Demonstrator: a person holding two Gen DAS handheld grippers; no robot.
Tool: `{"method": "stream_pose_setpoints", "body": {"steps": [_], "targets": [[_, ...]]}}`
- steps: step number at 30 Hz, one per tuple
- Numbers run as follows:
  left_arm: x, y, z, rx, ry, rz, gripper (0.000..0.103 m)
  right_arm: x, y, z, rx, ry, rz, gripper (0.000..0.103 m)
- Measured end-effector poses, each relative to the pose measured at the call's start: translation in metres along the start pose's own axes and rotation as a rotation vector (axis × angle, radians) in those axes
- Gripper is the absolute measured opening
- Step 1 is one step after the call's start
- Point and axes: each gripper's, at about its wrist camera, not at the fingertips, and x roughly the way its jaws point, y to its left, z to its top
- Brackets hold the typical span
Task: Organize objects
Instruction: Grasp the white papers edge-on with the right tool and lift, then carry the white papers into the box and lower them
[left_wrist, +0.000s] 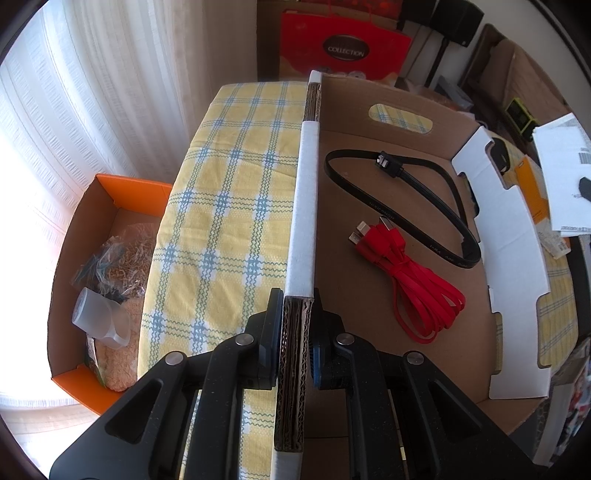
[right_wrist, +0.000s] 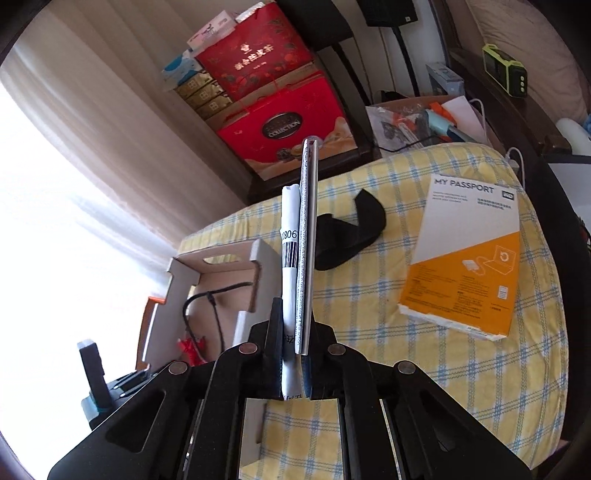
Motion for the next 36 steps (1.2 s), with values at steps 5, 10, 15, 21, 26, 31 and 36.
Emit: {"method": "stream_pose_setpoints", "body": {"steps": [5,10,15,21,26,31,36], "targets": [[0.0,0.0,0.0,-0.001,0.001,0.0,0.011,0.012,0.041,-0.01,-0.072,0.049,0.085,0.007],[0.0,0.0,0.0,-0.002,0.002,-0.002,0.011,0.038,0.081,-0.035,-0.164,0.138,0.163,0.007],[-0.001,0.0,-0.001,-0.004,0.002,-0.003,0.011,0.068,0.113,-0.062,-0.277,0.217,0.179,0.007],[-0.001,0.0,-0.001,-0.004,0.002,-0.004,0.011,0.097,0.124,-0.085,-0.315,0.291,0.21,0.007],[-0.002,0.0,-0.002,-0.005,0.004,-0.006,0.011,0.116,0.13,-0.097,-0.338,0.351,0.253,0.008],[-0.002,0.0,-0.002,-0.005,0.004,-0.008,0.011,0.135,0.135,-0.107,-0.357,0.402,0.247,0.011],[-0.002,0.0,-0.002,-0.005,0.004,-0.007,0.011,0.143,0.135,-0.114,-0.362,0.43,0.259,0.011]]}}
